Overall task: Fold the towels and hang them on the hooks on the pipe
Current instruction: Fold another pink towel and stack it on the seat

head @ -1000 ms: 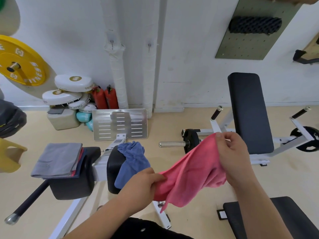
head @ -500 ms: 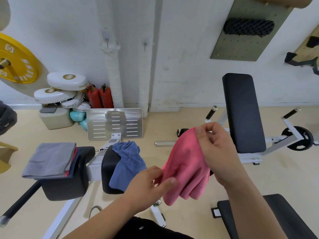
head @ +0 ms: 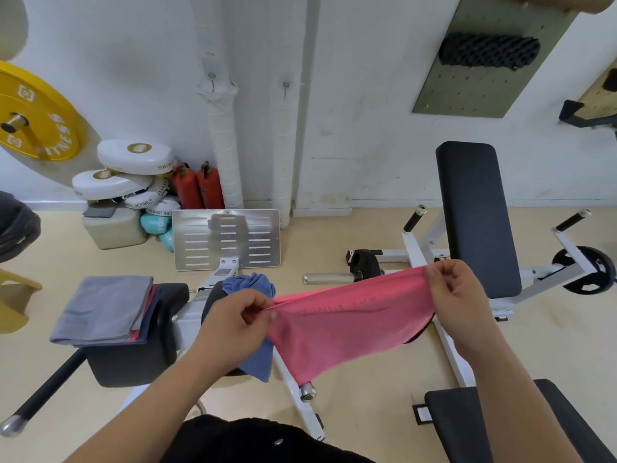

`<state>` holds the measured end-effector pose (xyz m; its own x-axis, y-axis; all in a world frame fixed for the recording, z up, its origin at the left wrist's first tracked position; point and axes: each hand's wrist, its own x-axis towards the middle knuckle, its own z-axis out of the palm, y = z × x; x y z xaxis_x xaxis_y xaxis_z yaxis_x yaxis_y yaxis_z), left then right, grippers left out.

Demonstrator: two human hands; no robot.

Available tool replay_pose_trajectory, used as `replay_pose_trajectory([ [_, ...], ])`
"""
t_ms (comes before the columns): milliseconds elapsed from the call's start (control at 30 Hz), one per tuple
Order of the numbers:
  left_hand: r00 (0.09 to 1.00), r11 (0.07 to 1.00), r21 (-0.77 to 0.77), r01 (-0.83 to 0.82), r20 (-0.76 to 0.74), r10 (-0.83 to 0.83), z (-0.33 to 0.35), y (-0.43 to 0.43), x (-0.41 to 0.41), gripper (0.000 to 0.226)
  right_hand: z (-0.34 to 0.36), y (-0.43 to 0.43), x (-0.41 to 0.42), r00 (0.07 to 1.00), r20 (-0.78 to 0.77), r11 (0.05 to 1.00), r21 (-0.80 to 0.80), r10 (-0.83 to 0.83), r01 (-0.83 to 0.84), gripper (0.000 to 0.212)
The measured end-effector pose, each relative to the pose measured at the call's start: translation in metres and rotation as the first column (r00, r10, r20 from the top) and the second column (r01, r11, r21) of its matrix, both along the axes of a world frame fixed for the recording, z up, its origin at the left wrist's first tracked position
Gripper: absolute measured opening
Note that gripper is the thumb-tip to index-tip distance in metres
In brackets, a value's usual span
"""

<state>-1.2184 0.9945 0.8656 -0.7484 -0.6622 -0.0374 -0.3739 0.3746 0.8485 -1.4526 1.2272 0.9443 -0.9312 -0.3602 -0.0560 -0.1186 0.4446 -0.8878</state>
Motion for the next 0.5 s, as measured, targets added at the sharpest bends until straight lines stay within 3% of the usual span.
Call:
replay_pose_trajectory([
  [100, 0.993, 0.971, -0.212, 0.114, -0.003, -0.117, 0.008, -0.015, 0.000, 0.012, -0.008, 0.001, -0.009, 0.999, 0.031, 1.000, 0.011, -0.011, 0.010, 0.013],
  [200, 0.958, 0.831, -0.478, 0.285, 0.101, -0.270, 0.012, -0.023, 0.002, 0.010, -0.012, 0.000, -0.012, 0.999, 0.031, 1.000, 0.017, -0.018, 0.018, 0.014],
  [267, 0.955, 0.780, -0.559, 0.282, 0.089, -0.281, 0.018, -0.026, 0.001, 0.024, -0.012, -0.001, -0.013, 0.999, 0.012, 0.999, 0.003, -0.037, 0.037, 0.013],
  [333, 0.980, 0.825, -0.537, 0.176, 0.020, -0.196, 0.033, -0.025, -0.002, 0.017, -0.012, 0.000, -0.014, 0.999, 0.004, 0.999, -0.025, -0.048, 0.048, 0.009],
  [400, 0.996, 0.917, -0.395, 0.056, -0.038, -0.077, 0.044, -0.027, -0.004, 0.006, -0.014, 0.003, -0.016, 0.999, 0.036, 0.998, -0.061, -0.021, 0.023, 0.005],
  [500, 0.990, 0.973, -0.197, 0.123, 0.087, -0.107, 0.045, -0.034, -0.002, 0.028, -0.018, 0.010, -0.016, 0.993, 0.106, 0.995, -0.090, 0.052, -0.043, 0.013],
])
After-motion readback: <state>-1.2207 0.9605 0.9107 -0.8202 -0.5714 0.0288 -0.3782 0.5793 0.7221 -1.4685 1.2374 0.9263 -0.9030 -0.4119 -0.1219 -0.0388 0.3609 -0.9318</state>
